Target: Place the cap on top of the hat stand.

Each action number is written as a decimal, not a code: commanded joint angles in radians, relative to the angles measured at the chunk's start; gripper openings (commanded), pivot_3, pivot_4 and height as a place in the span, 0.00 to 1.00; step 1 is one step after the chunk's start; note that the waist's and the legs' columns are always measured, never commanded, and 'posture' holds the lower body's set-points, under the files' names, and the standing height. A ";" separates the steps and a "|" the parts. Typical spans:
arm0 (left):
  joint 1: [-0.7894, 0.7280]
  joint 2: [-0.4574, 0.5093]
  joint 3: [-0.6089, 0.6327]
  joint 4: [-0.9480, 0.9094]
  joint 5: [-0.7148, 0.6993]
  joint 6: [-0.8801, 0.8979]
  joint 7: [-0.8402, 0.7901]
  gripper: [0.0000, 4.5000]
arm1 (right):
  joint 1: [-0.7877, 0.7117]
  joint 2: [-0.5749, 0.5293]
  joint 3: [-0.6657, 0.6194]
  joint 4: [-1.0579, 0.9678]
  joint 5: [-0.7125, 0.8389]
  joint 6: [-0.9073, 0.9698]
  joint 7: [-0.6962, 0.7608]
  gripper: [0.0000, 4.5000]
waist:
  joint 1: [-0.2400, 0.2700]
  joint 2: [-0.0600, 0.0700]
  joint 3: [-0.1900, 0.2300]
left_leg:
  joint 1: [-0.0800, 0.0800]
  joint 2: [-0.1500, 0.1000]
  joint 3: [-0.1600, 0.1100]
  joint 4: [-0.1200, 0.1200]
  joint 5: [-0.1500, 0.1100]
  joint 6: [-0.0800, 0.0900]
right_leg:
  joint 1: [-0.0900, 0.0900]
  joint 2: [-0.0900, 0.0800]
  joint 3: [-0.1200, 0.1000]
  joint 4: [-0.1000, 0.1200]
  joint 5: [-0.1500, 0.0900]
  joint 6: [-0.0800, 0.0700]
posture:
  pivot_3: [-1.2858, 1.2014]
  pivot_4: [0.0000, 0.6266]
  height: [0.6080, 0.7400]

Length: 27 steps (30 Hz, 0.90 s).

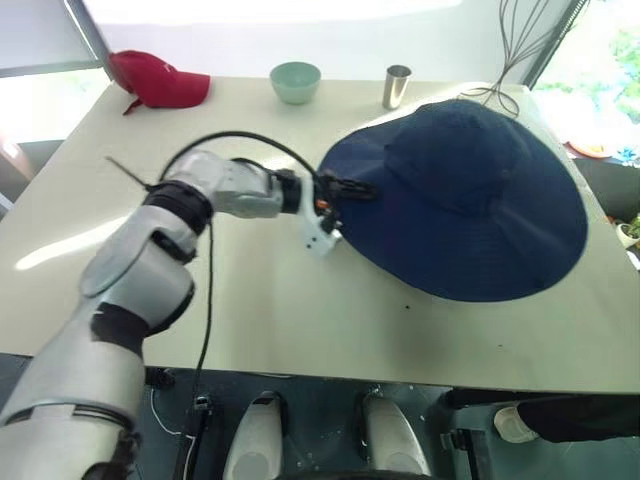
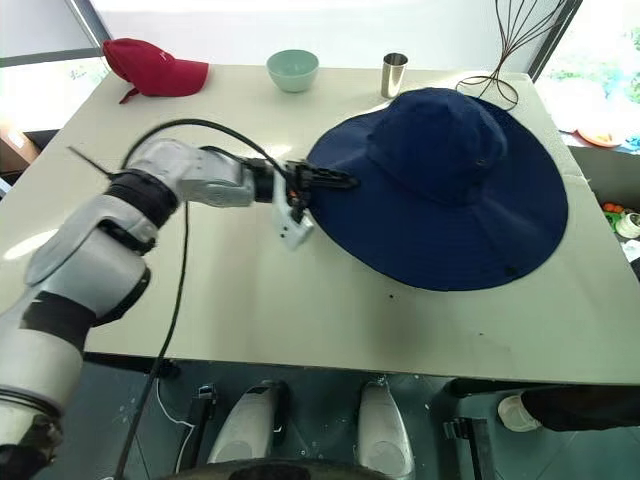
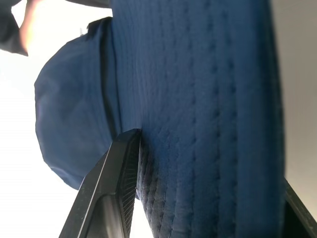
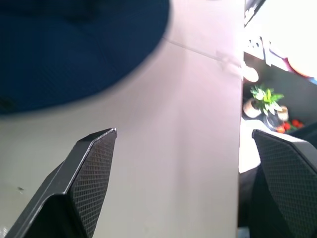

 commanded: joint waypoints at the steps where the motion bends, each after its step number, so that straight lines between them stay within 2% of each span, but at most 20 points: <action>1: -0.008 -0.036 0.055 -0.016 -0.070 0.016 -0.049 0.65 | -0.044 -0.043 0.025 0.062 -0.032 -0.048 -0.001 1.00 | 0.007 0.000 0.000 | 0.000 0.000 0.000 0.001 0.000 0.000 | 0.001 0.000 0.000 0.000 0.000 0.000 | 0.52 0.24 0.99; 7: -0.053 -0.229 0.091 0.046 -0.093 0.148 -0.055 0.65 | -0.159 -0.081 0.124 0.145 -0.061 -0.083 -0.028 1.00 | 0.017 -0.001 0.001 | -0.003 -0.001 0.000 0.012 -0.001 0.001 | 0.008 0.000 0.000 -0.001 -0.002 -0.002 | 0.52 0.24 0.99; 11: -0.076 -0.292 0.081 0.065 -0.066 0.190 -0.006 0.65 | -0.192 -0.077 0.139 0.144 -0.071 -0.077 -0.029 1.00 | 0.009 -0.001 0.001 | -0.003 -0.001 0.000 0.012 -0.001 0.002 | 0.008 0.000 0.000 -0.001 -0.002 0.000 | 0.52 0.24 0.99; 16: -0.076 -0.314 0.049 0.098 -0.037 0.197 0.015 0.65 | -0.191 -0.057 0.124 0.130 -0.085 -0.070 -0.028 1.00 | -0.004 0.000 0.000 | -0.001 -0.001 0.000 0.011 -0.002 0.003 | 0.008 0.000 0.001 0.000 -0.001 0.003 | 0.52 0.24 0.99; 27: -0.052 -0.298 0.028 0.131 -0.020 0.167 -0.011 0.65 | -0.190 -0.036 0.117 0.119 -0.100 -0.071 -0.030 1.00 | 0.001 0.000 0.000 | -0.002 -0.001 0.000 0.012 -0.002 0.003 | 0.008 0.001 0.001 0.000 -0.002 0.003 | 0.52 0.24 0.99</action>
